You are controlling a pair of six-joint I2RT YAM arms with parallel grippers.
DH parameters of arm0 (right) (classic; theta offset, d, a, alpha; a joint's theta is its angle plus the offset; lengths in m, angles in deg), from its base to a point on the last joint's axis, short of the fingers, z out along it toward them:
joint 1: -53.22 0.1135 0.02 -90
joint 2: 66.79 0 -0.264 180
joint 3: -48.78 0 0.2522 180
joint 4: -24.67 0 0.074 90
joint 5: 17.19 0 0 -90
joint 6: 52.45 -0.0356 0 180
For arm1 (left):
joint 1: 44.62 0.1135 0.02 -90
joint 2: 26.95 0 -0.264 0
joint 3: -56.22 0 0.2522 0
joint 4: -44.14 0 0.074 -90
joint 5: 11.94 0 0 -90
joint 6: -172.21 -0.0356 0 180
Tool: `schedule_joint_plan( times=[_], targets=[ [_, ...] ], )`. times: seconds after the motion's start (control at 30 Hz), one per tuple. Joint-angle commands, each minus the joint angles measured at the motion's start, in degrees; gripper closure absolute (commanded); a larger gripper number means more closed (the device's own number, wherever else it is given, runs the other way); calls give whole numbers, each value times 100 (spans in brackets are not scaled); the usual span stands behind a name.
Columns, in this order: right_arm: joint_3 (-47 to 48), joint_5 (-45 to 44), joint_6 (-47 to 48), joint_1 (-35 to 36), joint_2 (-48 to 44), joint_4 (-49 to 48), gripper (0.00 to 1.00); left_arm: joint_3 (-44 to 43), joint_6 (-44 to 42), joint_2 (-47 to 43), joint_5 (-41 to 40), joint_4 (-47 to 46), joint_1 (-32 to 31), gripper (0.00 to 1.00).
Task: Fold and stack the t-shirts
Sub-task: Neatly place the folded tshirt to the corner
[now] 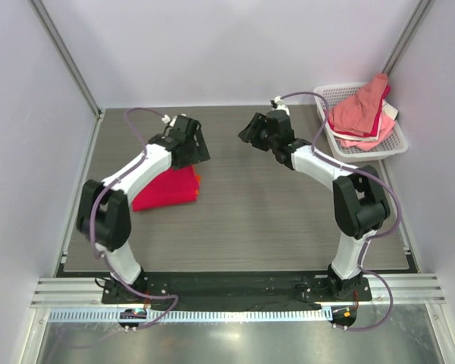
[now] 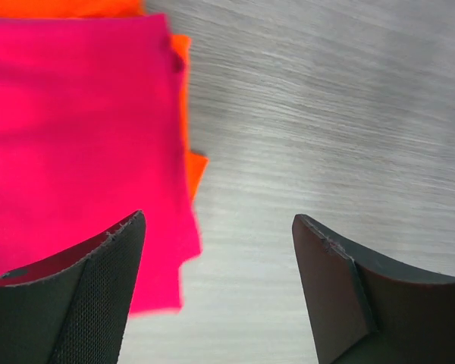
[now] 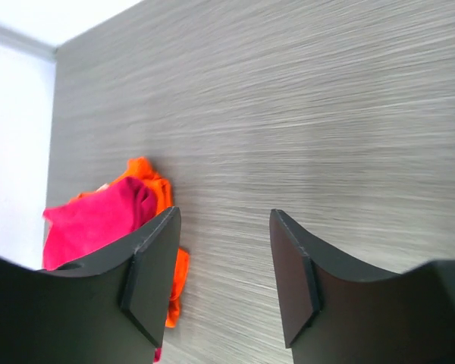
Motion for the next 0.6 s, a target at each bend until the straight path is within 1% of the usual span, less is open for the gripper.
schedule_joint_plan(
  times=[0.0, 0.07, 0.17, 0.3, 0.43, 0.57],
  targets=[
    [-385, -746, -53, -62, -583, -258, 46, -507, 38, 620, 175, -289, -196, 22],
    [-509, -913, -53, -89, -821, -267, 46, -632, 38, 1007, 245, -315, -293, 22],
    [-641, -1212, -44, -132, -988, -232, 46, -790, 73, 1411, 578, -403, -311, 23],
    [-729, -1292, -114, -185, -1059, -232, 47, -904, 99, 1807, 799, -491, -311, 25],
    [-773, -1318, -176, -194, -1076, -232, 48, -1124, 117, 2037, 668, -17, -197, 28],
    [-817, -1310, -211, -203, -1085, -232, 48, -827, 21, 1905, 658, 107, 110, 27]
  ],
)
